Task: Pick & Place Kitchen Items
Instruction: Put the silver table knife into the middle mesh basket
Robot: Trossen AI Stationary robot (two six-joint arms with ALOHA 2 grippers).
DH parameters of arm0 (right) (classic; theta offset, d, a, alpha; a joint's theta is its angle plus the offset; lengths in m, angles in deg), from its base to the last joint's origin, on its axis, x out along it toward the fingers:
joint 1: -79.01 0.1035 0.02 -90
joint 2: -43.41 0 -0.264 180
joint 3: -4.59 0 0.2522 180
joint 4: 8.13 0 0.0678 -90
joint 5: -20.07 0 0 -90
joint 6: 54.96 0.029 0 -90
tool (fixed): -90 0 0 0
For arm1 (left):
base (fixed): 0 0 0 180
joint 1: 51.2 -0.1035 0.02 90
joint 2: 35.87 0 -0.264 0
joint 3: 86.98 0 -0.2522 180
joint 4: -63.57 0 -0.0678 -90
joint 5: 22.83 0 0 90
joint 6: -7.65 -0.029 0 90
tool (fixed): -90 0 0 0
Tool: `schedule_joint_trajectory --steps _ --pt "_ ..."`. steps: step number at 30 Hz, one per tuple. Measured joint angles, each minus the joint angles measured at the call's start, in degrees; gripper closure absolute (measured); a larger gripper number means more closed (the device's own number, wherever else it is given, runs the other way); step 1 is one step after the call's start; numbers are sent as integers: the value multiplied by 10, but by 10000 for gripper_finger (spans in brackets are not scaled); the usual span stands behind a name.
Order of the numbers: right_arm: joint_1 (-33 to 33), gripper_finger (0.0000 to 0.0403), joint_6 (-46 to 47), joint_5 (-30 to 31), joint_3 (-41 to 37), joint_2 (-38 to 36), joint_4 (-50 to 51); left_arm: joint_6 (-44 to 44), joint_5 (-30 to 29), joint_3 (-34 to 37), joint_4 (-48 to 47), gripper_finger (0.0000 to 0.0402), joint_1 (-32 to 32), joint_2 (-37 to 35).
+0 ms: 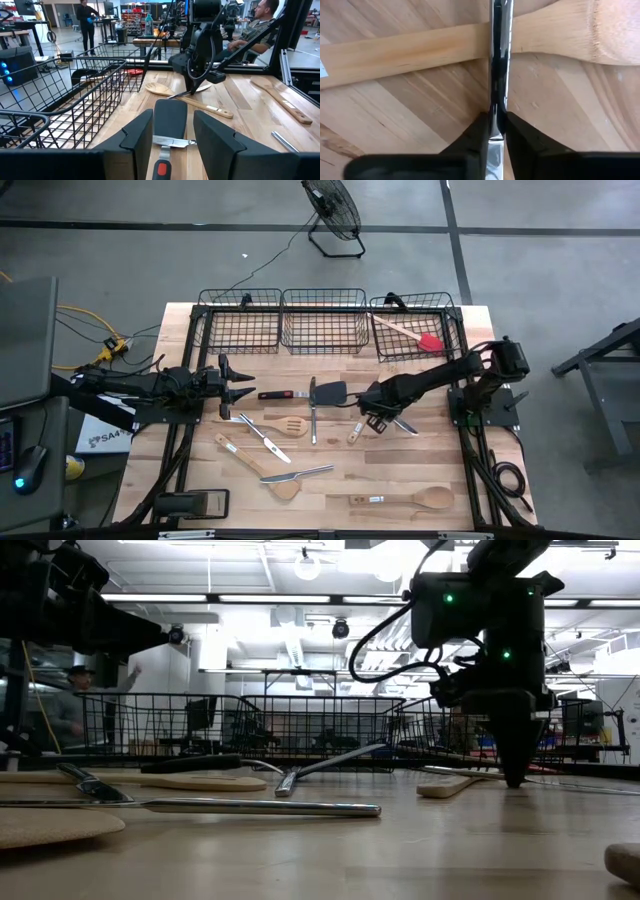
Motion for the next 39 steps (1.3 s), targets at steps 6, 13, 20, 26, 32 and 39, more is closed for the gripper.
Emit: schedule_joint_trajectory --steps 6,13,20,26,32,39 --pt "0 376 12 -6 0 0 0 0 0 0 0 261 0 0" --pt "0 376 23 -11 -2 -6 -7 0 0 0 0 261 0 0" --pt "0 376 25 -9 -2 -41 -12 0 0 0 0 261 0 0" --pt "2 376 25 9 -2 -72 -15 0 0 0 0 261 0 0" --pt "12 376 20 35 -2 -98 -23 0 0 0 0 261 0 0" --pt "31 376 21 80 -1 -119 -60 0 0 0 0 261 0 0"
